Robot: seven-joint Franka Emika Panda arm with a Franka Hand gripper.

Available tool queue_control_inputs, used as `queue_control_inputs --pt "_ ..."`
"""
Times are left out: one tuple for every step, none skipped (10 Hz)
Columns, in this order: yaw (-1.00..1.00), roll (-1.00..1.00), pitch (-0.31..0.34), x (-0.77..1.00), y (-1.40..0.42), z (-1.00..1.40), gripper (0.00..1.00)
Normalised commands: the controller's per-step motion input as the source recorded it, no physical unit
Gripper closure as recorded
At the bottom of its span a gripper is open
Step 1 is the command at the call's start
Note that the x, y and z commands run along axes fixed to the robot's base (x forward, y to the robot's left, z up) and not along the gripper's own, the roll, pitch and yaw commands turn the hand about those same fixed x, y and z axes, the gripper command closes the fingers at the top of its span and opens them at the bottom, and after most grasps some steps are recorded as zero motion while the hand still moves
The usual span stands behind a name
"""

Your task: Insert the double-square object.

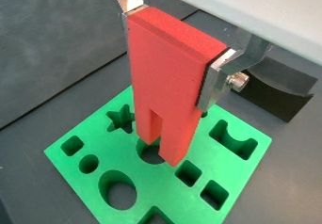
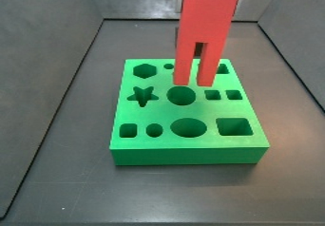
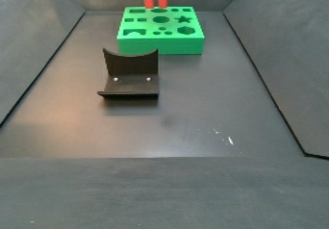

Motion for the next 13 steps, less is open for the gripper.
queue_control_inputs --pt "0.07 0.17 0.157 1.0 0.0 0.0 1.0" --pt "0.17 0.24 0.21 0.99 0.11 -0.07 1.0" --pt "0.27 0.29 0.217 0.85 0.11 -0.07 1.0" --pt "-0.11 0.15 0.204 0.5 0.0 -0.07 1.0" --pt "-0.03 0.0 0.004 0.01 0.0 0.0 1.0" --pt "0.0 0.0 -0.006 0.0 0.0 -0.01 1.0" --pt "0.0 0.03 0.0 0.59 -0.08 -0.17 1.0" --pt "0.0 0.13 0.02 1.0 -0.15 -0.23 1.0" --pt "0.0 0.18 0.034 1.0 -0.15 -0.24 1.0" --pt "0.0 0.23 0.051 1.0 -0.08 -0.22 1.0" --pt "0.0 0.29 0.097 1.0 -0.04 -0.24 1.0" --pt "0.0 0.32 0.143 1.0 -0.03 -0.19 1.0" --pt "0.0 0.27 0.134 1.0 -0.06 -0.09 1.0"
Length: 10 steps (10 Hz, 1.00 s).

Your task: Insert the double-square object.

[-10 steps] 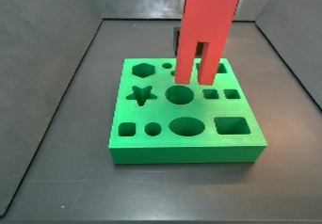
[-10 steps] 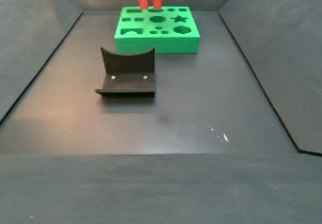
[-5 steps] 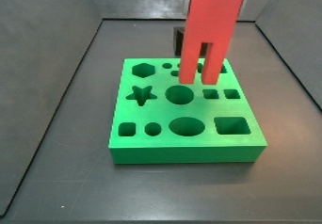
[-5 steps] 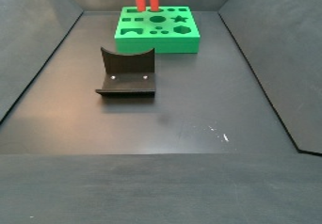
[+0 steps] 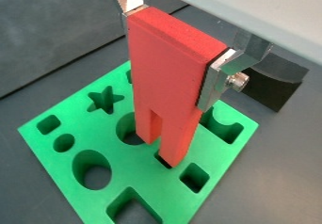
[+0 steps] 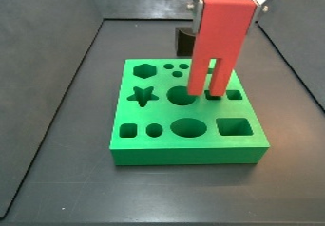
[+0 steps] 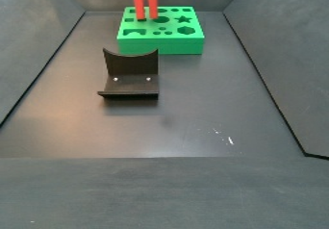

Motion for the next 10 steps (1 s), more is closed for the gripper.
queue_control_inputs --pt "0.0 0.17 0.1 1.0 -0.07 -0.03 1.0" --pt "0.0 0.15 0.106 1.0 -0.04 -0.07 1.0" --pt "0.0 0.15 0.119 1.0 -0.05 -0.09 1.0" --pt "0.13 0.01 0.11 1.0 0.0 -0.18 1.0" --pt "0.33 0.01 0.117 0.97 0.0 -0.23 1.0" --pt "0.5 0.09 0.139 0.75 0.0 -0.25 1.0" --pt "0.44 0.04 0.116 0.83 -0.03 -0.23 1.0" --pt "0.0 0.06 0.1 1.0 -0.2 -0.16 1.0" --pt "-0.14 0.06 0.057 0.89 -0.15 -0.15 1.0" --pt "-0.27 0.06 0.027 0.79 -0.13 -0.16 1.0"
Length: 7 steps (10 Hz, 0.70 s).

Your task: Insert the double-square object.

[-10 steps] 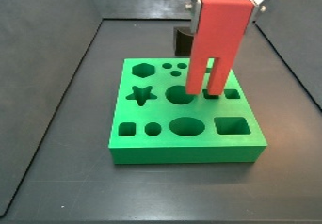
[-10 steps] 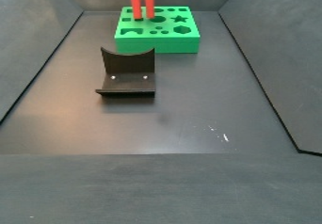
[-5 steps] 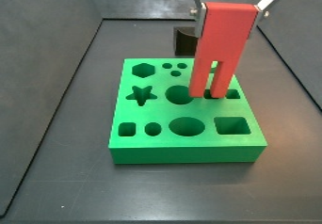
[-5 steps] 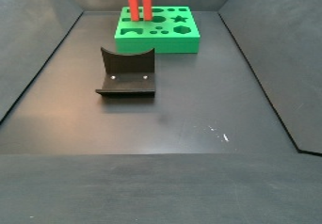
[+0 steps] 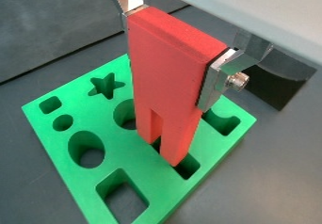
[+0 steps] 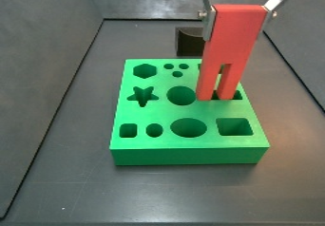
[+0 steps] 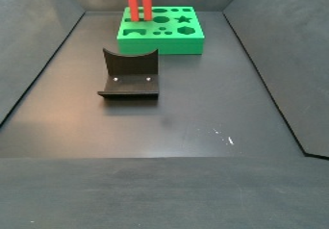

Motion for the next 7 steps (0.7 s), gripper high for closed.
queue_control_inputs --pt "-0.17 0.09 0.049 0.88 -0.1 -0.23 1.0" --pt "0.0 0.14 0.129 1.0 -0.01 -0.25 1.0" --pt "0.0 0.2 0.184 1.0 0.0 -0.23 1.0" --pt "0.0 0.26 0.227 1.0 0.01 -0.15 1.0" --pt "0.02 0.26 0.293 0.9 0.09 -0.09 1.0" --pt "0.02 0.26 0.299 0.89 0.08 -0.07 1.0" --pt "0.0 0.21 0.236 1.0 0.0 -0.03 1.0"
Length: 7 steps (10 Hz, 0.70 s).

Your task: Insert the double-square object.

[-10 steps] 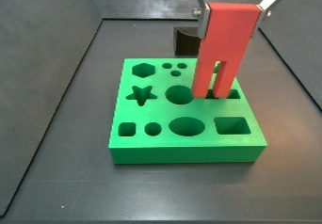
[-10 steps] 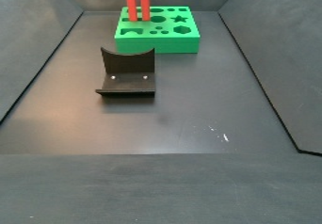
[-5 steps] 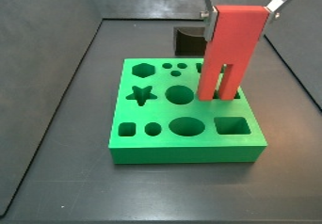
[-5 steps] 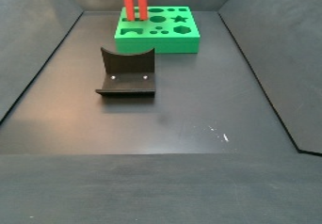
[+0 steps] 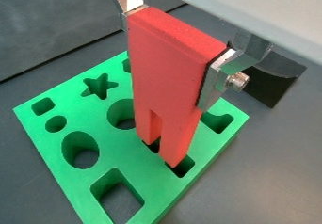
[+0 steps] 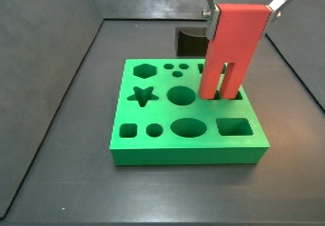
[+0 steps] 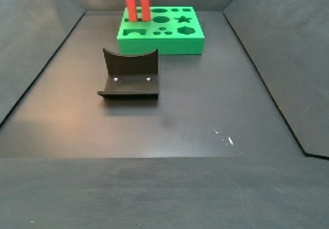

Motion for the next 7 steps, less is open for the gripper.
queue_control_inputs --pt "0.0 0.09 0.127 1.0 0.0 -0.09 1.0" --pt "0.0 0.0 0.033 1.0 0.0 -0.14 1.0" --pt "-0.07 0.03 -0.023 1.0 -0.09 -0.21 1.0" --pt "-0.1 0.04 -0.139 0.77 -0.08 -0.15 1.0" --pt "-0.09 0.04 -0.121 0.71 -0.05 -0.12 1.0" --pt "-0.09 0.04 -0.1 0.68 0.0 -0.13 1.0" --pt "-0.05 0.09 -0.097 0.55 0.0 -0.17 1.0"
